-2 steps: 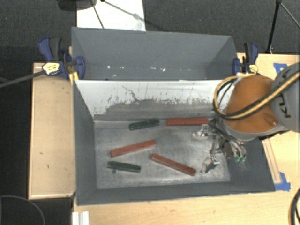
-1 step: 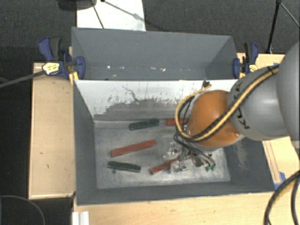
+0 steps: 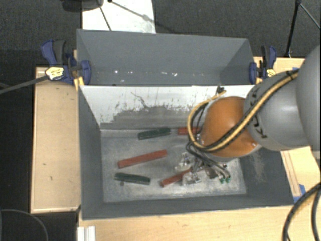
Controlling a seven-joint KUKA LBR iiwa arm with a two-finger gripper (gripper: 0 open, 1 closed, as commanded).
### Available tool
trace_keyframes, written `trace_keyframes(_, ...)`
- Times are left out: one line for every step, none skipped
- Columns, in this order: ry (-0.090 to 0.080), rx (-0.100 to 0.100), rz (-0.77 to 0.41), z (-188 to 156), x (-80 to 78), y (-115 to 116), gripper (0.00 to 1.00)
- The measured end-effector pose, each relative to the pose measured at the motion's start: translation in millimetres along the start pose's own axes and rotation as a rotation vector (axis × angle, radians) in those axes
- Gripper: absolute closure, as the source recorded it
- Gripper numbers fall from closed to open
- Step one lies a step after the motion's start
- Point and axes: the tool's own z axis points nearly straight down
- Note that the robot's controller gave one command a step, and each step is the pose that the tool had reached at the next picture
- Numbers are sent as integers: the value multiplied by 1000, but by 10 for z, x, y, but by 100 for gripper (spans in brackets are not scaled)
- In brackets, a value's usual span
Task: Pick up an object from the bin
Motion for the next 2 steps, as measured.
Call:
trace_keyframes(0, 0, -1, 0, 0, 0, 100)
trace_keyframes(-2, 2, -32, -1774, -15, -93, 100)
